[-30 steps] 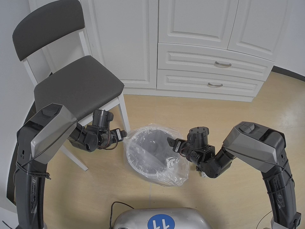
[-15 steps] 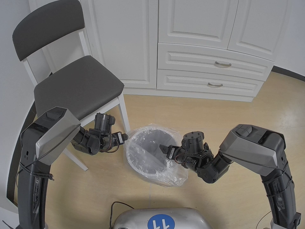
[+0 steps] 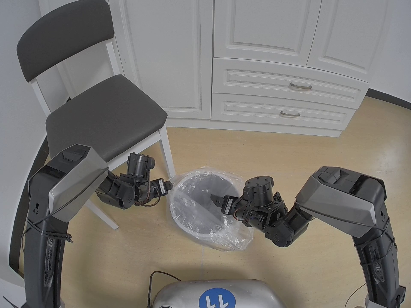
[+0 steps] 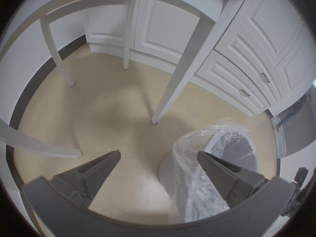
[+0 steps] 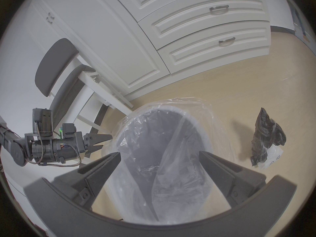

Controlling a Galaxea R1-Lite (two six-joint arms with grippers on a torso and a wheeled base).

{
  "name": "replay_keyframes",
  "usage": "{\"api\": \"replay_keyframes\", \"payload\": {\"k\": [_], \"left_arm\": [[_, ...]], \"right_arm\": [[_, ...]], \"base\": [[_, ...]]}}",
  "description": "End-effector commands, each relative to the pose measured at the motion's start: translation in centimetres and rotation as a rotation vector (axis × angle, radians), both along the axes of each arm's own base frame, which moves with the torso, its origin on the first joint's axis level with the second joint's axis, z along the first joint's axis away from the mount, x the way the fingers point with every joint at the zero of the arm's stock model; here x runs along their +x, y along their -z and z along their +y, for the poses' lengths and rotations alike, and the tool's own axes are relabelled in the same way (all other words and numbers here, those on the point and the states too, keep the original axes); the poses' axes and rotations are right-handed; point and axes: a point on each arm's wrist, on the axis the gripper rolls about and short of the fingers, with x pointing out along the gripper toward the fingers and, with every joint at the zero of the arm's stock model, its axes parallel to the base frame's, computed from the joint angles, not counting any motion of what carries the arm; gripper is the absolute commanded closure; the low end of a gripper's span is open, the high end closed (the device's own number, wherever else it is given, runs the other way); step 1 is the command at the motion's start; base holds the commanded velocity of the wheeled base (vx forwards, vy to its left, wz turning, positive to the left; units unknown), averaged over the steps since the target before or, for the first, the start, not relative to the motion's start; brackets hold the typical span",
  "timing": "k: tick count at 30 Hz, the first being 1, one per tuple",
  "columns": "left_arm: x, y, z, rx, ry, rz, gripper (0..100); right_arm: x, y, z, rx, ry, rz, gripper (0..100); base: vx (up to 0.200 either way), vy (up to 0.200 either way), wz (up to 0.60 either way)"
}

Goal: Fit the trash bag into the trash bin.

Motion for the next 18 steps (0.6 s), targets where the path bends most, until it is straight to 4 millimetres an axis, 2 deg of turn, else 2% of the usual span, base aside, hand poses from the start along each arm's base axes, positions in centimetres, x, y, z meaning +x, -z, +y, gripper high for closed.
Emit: {"api": "replay_keyframes", "payload": {"k": [1,8,18], "left_arm": [[0.0,0.2,0.1,0.002,-0.001,0.004,0],[0.4,2.2,0.0,0.011,0.003,0.034,0],[1.1,3.6,0.4,0.052,-0.009,0.101,0]], "right_arm": [[-0.2,0.0,0.0,0.01,-0.004,0.004,0],[-0.3,-0.1,0.0,0.011,-0.006,0.001,0],[-1.0,-0.1,0.8,0.012,-0.028,0.003,0]], "base": [[0.0,0.0,0.0],[0.0,0.0,0.0],[0.0,0.0,0.0]]}}
